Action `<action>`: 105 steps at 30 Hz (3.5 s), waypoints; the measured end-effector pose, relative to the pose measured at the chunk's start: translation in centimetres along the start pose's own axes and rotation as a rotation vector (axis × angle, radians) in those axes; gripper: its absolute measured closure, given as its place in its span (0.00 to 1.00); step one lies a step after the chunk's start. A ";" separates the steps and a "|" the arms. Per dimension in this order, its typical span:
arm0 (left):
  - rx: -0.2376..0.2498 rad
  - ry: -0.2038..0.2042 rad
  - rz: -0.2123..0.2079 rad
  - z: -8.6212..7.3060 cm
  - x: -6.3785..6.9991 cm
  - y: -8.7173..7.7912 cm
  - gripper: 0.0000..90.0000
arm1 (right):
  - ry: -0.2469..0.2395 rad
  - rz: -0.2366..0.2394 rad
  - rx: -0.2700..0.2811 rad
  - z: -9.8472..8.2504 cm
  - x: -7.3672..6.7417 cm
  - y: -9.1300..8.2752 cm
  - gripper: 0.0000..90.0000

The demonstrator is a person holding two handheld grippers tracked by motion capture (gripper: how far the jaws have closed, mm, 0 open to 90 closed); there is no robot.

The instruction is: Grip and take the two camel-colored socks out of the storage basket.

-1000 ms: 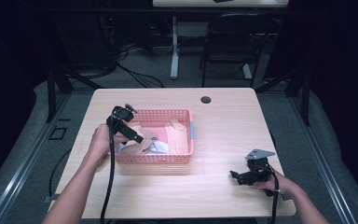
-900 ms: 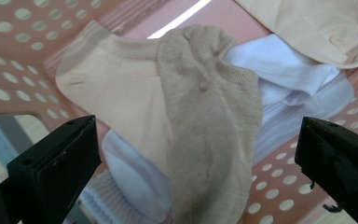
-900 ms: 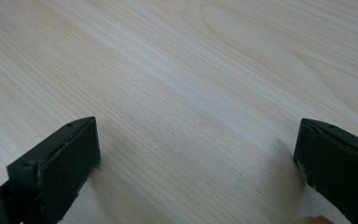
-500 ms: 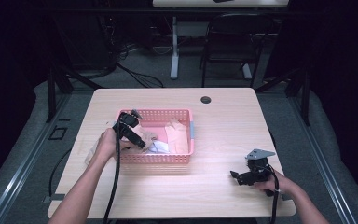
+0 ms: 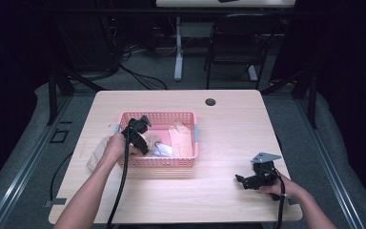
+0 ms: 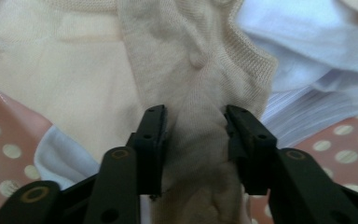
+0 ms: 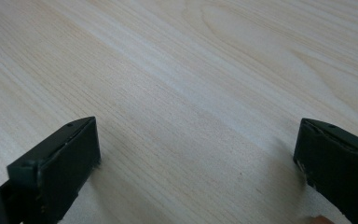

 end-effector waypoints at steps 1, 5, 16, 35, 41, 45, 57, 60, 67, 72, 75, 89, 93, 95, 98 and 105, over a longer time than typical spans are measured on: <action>0.002 -0.001 -0.007 0.0 0.0 -0.1 0.72 | -0.001 -0.001 0.000 0.0 0.0 0.0 0.00; 0.014 0.009 0.001 0.0 -0.2 -0.3 0.86 | -0.001 -0.001 0.001 0.0 0.0 0.0 0.00; 0.104 -0.018 -0.019 -0.1 -1.2 -2.1 0.92 | 0.000 -0.001 0.000 0.0 0.0 0.0 0.00; 0.145 0.023 -0.004 0.5 -1.1 -4.8 0.93 | 0.001 0.001 0.000 0.0 0.0 0.0 0.00; 0.162 0.042 -0.009 0.4 -0.8 -6.3 0.93 | 0.000 -0.001 -0.001 0.0 0.0 0.0 0.00; 0.183 0.062 -0.005 0.3 -0.6 -7.6 0.92 | 0.000 -0.001 0.000 0.0 0.0 0.0 0.00; 0.256 0.077 0.019 -0.2 -0.5 -12.1 0.92 | 0.001 -0.001 -0.001 0.0 0.0 0.0 0.00; 0.273 0.074 0.024 -0.6 -0.8 -13.0 0.92 | 0.001 -0.001 -0.002 0.0 0.0 0.0 0.00; 0.332 0.013 0.052 -2.6 -2.7 -15.2 0.92 | 0.000 0.000 0.000 0.0 0.0 0.0 0.00; 0.351 -0.039 0.064 -4.7 -4.4 -15.6 0.92 | -0.005 0.006 0.000 0.1 0.0 0.1 0.00; 0.354 -0.080 0.071 -6.0 -5.5 -15.4 0.92 | -0.006 0.007 -0.003 0.1 0.0 0.1 0.00; 0.314 -0.251 0.098 -10.2 -10.3 -10.7 0.92 | -0.005 0.007 -0.003 0.1 0.0 0.1 0.00; 0.287 -0.307 0.091 -11.1 -11.7 -8.0 0.92 | -0.005 0.007 -0.003 0.1 0.0 0.1 0.00; 0.274 -0.328 0.074 -11.4 -12.1 -6.9 0.92 | -0.006 0.006 -0.002 0.1 0.0 0.1 0.00; 0.250 -0.353 0.085 -11.6 -12.6 -5.3 0.92 | -0.005 0.007 -0.002 0.1 0.0 0.1 0.00; 0.211 -0.391 0.115 -11.6 -13.0 -3.4 0.69 | -0.006 0.007 -0.002 0.1 0.0 0.1 0.00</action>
Point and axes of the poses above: each handheld gripper's, and its own axes: y roughly forward along the jaws, z roughly out of its top, x roughly to its right, the point moved 4 cm from there along y, roughly forward along the jaws, and after that the axes turned 1 degree about -y, right-handed, at the moved point
